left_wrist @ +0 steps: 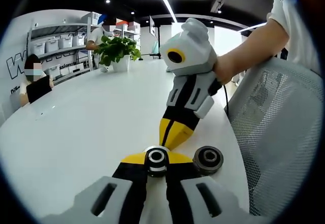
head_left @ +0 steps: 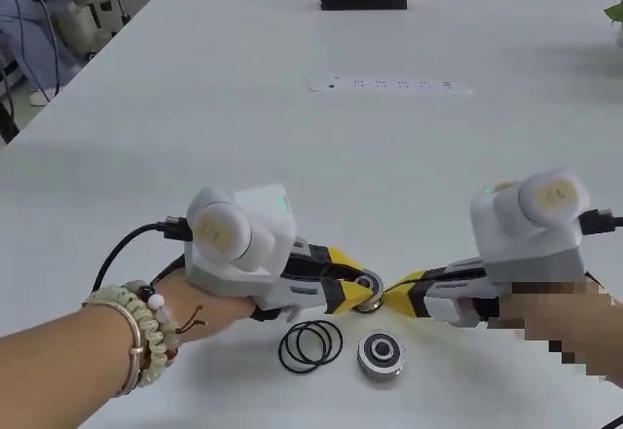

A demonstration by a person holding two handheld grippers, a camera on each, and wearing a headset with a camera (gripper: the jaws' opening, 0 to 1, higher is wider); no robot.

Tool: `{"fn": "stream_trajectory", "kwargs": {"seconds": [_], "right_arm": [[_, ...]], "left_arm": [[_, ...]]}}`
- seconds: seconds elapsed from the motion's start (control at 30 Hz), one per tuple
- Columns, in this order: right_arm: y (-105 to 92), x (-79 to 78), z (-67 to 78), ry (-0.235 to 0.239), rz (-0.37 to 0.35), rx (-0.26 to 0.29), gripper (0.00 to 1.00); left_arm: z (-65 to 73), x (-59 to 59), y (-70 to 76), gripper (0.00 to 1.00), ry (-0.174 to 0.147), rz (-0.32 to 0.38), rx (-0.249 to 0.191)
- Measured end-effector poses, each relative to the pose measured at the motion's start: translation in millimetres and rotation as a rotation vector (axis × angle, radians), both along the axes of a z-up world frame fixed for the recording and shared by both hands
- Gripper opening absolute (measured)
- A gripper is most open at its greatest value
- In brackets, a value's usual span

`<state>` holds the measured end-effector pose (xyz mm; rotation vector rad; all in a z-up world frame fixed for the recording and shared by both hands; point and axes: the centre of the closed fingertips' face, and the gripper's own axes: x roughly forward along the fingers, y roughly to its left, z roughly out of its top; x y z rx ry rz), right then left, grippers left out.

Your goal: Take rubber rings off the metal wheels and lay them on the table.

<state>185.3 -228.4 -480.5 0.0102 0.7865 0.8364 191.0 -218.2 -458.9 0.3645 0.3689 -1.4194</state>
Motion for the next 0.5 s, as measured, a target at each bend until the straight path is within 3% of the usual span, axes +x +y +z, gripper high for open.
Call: {"fn": "stream_trajectory", "kwargs": {"seconds": [0.17,0.37,0.5], "right_arm": [[-1.3,0.4,1.6,0.037,-0.035,0.021,0.00],[-2.1,0.5,1.8,0.038,-0.037,0.026,0.00],[-3.8,1.6,2.9,0.063,-0.057,0.052,0.00]], "left_arm": [[0.3,-0.2,0.1,0.07,0.000,-0.002,0.000],[0.5,0.0,0.0,0.07,0.000,-0.005,-0.002],[0.3,0.3,0.0,0.07,0.000,-0.005,-0.002]]}}
